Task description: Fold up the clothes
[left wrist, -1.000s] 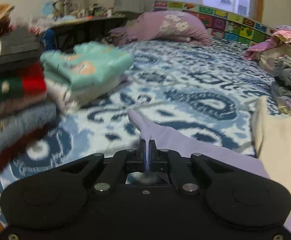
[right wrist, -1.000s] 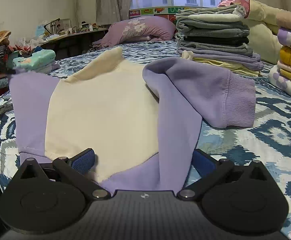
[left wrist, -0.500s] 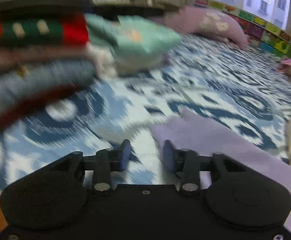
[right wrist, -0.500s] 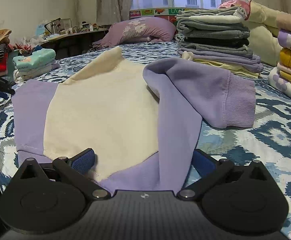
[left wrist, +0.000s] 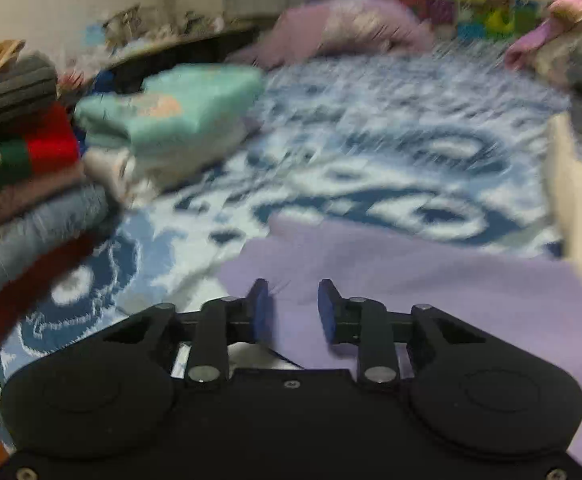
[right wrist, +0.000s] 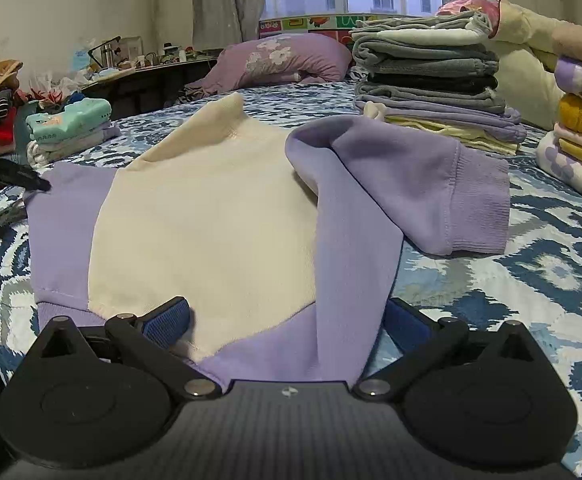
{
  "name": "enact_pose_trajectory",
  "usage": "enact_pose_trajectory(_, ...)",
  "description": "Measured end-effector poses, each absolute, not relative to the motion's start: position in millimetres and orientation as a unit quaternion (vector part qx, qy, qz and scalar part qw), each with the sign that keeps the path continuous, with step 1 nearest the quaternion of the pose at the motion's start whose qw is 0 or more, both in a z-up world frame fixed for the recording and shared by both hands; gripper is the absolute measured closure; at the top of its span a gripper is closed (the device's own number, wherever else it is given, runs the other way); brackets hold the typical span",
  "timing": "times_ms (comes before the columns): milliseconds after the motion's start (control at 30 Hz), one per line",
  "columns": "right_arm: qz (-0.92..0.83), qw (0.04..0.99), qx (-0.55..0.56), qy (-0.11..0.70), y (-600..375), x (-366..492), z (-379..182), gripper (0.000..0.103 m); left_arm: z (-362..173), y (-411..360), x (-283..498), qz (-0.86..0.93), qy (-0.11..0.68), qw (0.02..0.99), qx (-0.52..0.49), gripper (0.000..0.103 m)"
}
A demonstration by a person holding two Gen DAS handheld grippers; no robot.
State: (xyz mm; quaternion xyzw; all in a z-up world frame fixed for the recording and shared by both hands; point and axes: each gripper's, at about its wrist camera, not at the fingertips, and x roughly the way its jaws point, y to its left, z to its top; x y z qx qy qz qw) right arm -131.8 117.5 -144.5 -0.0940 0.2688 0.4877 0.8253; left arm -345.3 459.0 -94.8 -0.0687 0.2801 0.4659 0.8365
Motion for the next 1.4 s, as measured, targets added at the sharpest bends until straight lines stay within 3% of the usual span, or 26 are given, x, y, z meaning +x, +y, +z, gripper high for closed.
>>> enact_pose_trajectory(133,0.481,0.831,-0.097,0.262,119,-134,-142,0.000,-92,417,-346,0.381,0.264,0.884,-0.057,0.076)
enact_pose_trajectory(233,0.478,0.839,-0.101,0.240,117,-139,-137,0.000,-123,405,-328,0.341,0.354,0.871,-0.012,0.071)
enact_pose_trajectory(400,0.470,0.844,-0.096,0.239,115,-139,-134,0.001,-91,397,-319,0.337,0.308,0.889,-0.023,0.068)
enact_pose_trajectory(567,0.463,0.854,-0.076,0.225,111,-135,-127,0.001,-69,385,-259,0.289,0.296,0.910,0.009,0.068)
enact_pose_trajectory(733,0.474,0.841,-0.042,0.259,107,-121,-128,0.015,-75,388,-197,0.252,0.309,0.917,0.015,0.068)
enact_pose_trajectory(933,0.471,0.839,-0.029,0.272,106,-111,-132,0.015,-91,405,-147,0.245,0.336,0.909,0.013,0.071)
enact_pose_trajectory(1167,0.449,0.843,0.029,0.296,94,-83,-132,0.015,-95,457,-134,0.293,0.337,0.892,-0.067,0.076)
enact_pose_trajectory(1333,0.418,0.843,0.101,0.322,79,-49,-133,0.015,-78,421,-164,0.296,0.297,0.902,-0.106,0.076)
enact_pose_trajectory(1400,0.400,0.833,0.163,0.346,67,-28,-142,0.022,-73,400,-180,0.290,0.274,0.905,-0.147,0.072)
